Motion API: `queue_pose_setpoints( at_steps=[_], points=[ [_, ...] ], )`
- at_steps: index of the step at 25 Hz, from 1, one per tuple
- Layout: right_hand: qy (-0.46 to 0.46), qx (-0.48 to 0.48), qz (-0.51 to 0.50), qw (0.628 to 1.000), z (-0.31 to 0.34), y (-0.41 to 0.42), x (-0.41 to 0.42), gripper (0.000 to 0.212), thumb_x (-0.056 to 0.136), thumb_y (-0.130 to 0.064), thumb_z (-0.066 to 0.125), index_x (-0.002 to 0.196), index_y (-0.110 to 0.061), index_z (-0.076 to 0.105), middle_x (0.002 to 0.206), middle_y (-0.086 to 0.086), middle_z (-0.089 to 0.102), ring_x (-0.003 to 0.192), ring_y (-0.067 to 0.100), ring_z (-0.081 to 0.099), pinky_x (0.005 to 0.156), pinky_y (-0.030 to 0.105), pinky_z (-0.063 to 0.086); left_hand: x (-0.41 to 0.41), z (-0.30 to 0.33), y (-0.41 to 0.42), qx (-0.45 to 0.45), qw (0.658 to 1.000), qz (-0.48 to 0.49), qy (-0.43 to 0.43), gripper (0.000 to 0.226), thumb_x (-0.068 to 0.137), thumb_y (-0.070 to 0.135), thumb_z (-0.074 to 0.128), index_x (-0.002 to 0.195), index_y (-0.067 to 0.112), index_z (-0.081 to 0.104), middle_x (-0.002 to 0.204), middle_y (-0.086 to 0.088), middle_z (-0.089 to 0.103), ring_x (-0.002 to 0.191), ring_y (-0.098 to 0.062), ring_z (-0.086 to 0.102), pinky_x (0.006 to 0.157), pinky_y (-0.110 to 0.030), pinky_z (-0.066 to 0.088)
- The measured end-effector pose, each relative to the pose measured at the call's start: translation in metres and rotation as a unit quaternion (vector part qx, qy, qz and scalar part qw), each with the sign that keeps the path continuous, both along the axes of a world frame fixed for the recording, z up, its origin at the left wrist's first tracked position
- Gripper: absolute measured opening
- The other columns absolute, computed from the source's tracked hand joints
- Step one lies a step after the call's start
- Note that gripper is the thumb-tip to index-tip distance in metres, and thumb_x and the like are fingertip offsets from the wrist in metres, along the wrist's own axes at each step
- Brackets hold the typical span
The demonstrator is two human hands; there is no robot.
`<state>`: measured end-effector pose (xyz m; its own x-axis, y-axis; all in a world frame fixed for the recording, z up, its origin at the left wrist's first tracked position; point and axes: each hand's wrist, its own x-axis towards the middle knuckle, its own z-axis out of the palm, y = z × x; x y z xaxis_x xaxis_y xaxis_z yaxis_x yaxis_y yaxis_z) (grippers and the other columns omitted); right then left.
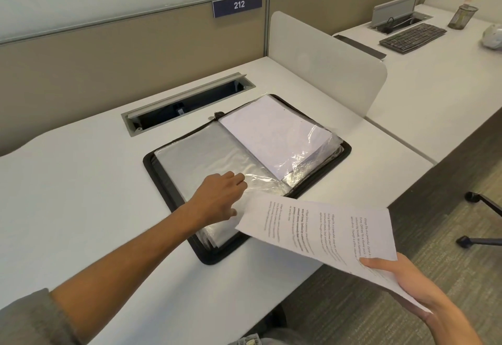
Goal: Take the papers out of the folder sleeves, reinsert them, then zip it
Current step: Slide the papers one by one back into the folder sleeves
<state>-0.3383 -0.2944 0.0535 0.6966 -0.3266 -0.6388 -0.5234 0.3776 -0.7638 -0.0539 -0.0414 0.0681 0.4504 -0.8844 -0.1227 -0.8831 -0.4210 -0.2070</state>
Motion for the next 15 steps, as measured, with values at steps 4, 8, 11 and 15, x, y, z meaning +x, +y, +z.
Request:
queue_pose_setpoints(
  at_steps=[4, 8, 11, 15],
  points=[
    [-0.005, 0.019, -0.068, 0.997, 0.005, 0.014, -0.001, 0.055, 0.057, 0.001, 0.080, 0.110, -0.003, 0.065, 0.105, 0.015, 0.070, 0.077, 0.023, 0.060, 0.051, 0.025, 0.047, -0.003, -0.002, 0.006, -0.035, 0.999, -0.021, -0.013, 0.049, 0.072, 0.041, 0.076, 0.110, 0.014, 0.059, 0.109, 0.003, 0.054, 0.088, -0.016, 0.050, 0.056, -0.027, 0.034],
    [-0.002, -0.015, -0.134, 0.991, -0.003, 0.027, -0.001, 0.032, 0.076, 0.003, 0.073, 0.104, -0.010, 0.065, 0.111, 0.013, 0.068, 0.092, 0.030, 0.062, 0.069, 0.034, 0.047, -0.007, -0.001, 0.019, -0.058, 0.997, -0.050, 0.002, 0.048, 0.066, 0.011, 0.074, 0.112, 0.013, 0.063, 0.110, 0.000, 0.058, 0.085, -0.016, 0.053, 0.051, -0.024, 0.040],
    [0.004, -0.040, -0.159, 0.986, -0.006, 0.040, -0.001, 0.032, 0.082, 0.004, 0.067, 0.112, -0.006, 0.063, 0.106, 0.007, 0.069, 0.095, 0.030, 0.063, 0.070, 0.035, 0.048, -0.009, 0.002, 0.033, -0.083, 0.995, -0.055, 0.011, 0.047, 0.066, 0.003, 0.070, 0.112, 0.014, 0.065, 0.110, 0.000, 0.061, 0.084, -0.016, 0.056, 0.050, -0.025, 0.043],
    [-0.019, -0.047, -0.191, 0.980, -0.004, 0.064, 0.004, 0.030, 0.085, 0.006, 0.065, 0.112, -0.008, 0.062, 0.098, 0.000, 0.068, 0.091, 0.023, 0.064, 0.066, 0.032, 0.047, -0.013, 0.010, 0.047, -0.083, 0.996, -0.037, 0.017, 0.021, 0.078, 0.008, 0.060, 0.095, 0.015, 0.068, 0.093, 0.003, 0.062, 0.077, -0.015, 0.054, 0.051, -0.025, 0.039]
  ],
)
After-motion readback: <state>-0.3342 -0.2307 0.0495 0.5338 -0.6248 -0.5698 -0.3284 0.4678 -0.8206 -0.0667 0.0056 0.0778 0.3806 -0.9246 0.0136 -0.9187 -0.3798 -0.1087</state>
